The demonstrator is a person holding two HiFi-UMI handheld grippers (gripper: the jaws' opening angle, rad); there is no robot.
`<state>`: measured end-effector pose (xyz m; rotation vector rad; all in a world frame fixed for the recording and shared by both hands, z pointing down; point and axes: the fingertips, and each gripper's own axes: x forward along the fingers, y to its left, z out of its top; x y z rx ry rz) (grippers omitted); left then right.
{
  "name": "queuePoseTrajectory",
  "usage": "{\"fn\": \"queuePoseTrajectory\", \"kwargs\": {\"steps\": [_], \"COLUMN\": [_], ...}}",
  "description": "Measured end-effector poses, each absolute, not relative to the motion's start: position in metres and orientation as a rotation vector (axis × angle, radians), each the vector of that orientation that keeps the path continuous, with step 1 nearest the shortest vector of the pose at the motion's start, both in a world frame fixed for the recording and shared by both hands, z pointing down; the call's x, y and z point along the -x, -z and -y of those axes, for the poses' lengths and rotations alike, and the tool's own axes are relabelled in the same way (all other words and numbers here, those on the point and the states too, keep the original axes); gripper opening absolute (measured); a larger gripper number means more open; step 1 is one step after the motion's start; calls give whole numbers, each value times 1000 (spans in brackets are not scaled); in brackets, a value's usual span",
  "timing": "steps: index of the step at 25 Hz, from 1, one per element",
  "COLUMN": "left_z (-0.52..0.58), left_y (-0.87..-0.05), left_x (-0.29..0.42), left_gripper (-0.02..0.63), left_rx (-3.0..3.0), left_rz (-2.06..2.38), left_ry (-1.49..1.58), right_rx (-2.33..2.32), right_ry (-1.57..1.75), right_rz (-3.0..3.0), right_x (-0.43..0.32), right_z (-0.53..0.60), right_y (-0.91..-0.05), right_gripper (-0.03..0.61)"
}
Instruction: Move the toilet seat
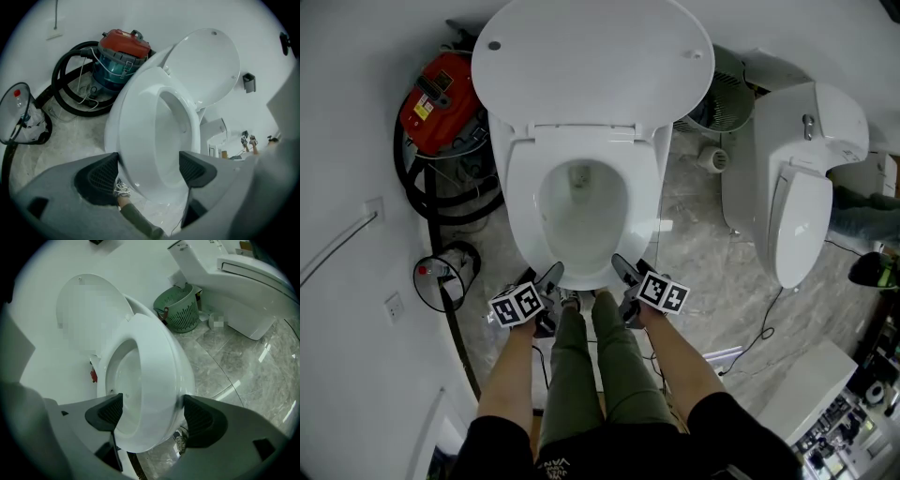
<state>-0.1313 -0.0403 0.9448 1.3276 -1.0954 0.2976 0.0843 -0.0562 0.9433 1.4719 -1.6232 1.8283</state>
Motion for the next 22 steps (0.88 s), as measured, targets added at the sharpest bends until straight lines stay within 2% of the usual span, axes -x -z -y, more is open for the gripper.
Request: {"fn": "queuePoseTrajectory", "kwargs": {"steps": [7, 9, 12, 22], "left_z": [40, 41, 41, 41], "left_y": [-941, -939, -935, -900], "left_x": [132, 133, 135, 137], "left_gripper": [396, 396, 370, 371], "left_rx": [-1336, -1319, -1302, -1325], "left_rz": [1095, 1109, 1128, 1129], "left_ry": [-282, -266, -244, -168], "right_rx": [-1419, -1398, -1420, -1382], "right_ry": [-1797, -1795, -1818, -1818], "right_rz": [1669, 1688, 1688, 1758], "right_x": [-80, -78, -77, -75], "right_z": [55, 53, 54, 52], "right_y": [-936, -931, -926, -891], "right_gripper": [397, 381, 384, 396]}}
